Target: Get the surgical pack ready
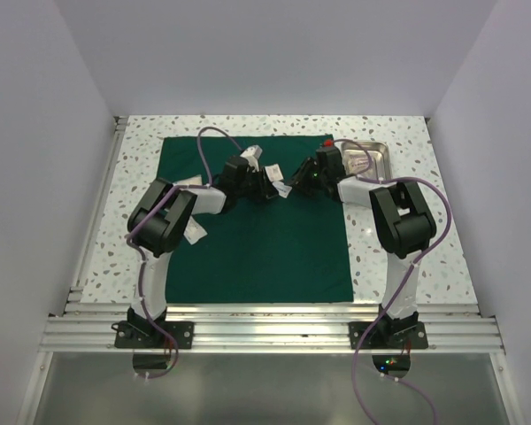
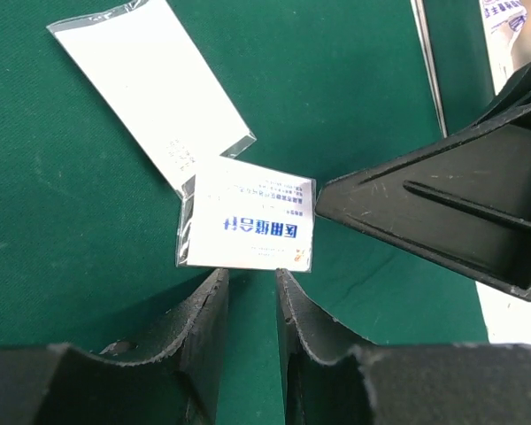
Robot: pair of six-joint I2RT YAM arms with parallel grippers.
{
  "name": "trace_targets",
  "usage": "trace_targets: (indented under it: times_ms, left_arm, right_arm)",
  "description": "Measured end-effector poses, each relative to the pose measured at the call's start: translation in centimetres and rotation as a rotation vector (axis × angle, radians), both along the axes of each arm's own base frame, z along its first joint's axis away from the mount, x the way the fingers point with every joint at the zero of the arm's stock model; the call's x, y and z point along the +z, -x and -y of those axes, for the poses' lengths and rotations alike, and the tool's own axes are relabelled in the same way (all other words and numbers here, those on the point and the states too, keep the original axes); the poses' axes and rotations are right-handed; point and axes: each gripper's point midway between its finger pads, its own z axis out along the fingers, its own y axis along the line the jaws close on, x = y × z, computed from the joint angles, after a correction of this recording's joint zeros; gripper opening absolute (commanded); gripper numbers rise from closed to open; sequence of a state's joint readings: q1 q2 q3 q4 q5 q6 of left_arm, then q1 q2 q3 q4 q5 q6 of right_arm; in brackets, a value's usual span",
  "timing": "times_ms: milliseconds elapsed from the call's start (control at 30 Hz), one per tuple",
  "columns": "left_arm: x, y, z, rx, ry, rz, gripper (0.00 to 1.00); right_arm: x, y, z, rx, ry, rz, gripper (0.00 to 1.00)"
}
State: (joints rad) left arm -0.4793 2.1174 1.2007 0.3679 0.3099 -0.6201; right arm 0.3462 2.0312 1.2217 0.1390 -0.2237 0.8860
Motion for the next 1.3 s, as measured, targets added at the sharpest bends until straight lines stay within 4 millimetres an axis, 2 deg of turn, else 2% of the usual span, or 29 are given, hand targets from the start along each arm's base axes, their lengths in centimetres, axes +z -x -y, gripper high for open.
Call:
trace_targets:
  times_ms: [167,300,467,700,867,1000,1033,1100,1133,1233,1300]
  left_arm:
    - [0.0,0.0,-0.3,0.015,-0.010,0.013,0.32]
    - [0.1,0.5,-1.3,0.041,-0.039,0.026,0.33]
    - [0.2,-0.2,-2.0,0.074,-0.077,0.047,0.34]
    - [2.0,-3.0,-1.1,0.090,-0.077,0.097,0.33]
    - [1.1,-3.6,-0.8,0.082,-0.094,0.087,0.29]
    - [-0.1,-3.2,-0.8,0.074,-0.102,0.062,0.27]
    - [-0.1,-3.2,-0.8,0.072,-0.102,0.061,0.27]
    - [-0.1,-3.2,-0.8,0.071,-0.101,0.061,0.26]
    - [-0.1,-3.2,-0.8,0.071,-0.101,0.061,0.26]
    - [-0.1,-3.2,-0.8,0.071,-0.101,0.060,0.25]
    - [-0.3,-3.1,-0.8,0.072,-0.100,0.061,0.27]
  right_arm:
    - [-1.1,0.6,0.6,-0.013,0.028,-0.020,0.44]
    - [-1.1,0.9,0.7,-0.016,0.021,-0.013,0.44]
    - [-1.1,1.0,0.7,-0.021,0.010,-0.006,0.44]
    - [-1.0,1.2,0.2,-0.018,0.002,-0.008,0.43]
    - [-1.1,1.2,-0.3,-0.019,-0.013,-0.012,0.40]
    - [-1.2,1.1,-0.5,-0.021,-0.021,-0.016,0.33]
    - [-1.3,1.0,-0.5,-0.023,-0.023,-0.018,0.28]
    - [-1.5,1.0,-0.5,-0.025,-0.024,-0.023,0.23]
    - [-1.5,1.0,-0.5,-0.028,-0.026,-0.026,0.15]
    - [-1.6,1.0,-0.5,-0.029,-0.025,-0.028,0.03]
    - [-1.4,0.9,-0.6,-0.029,-0.025,-0.024,0.00]
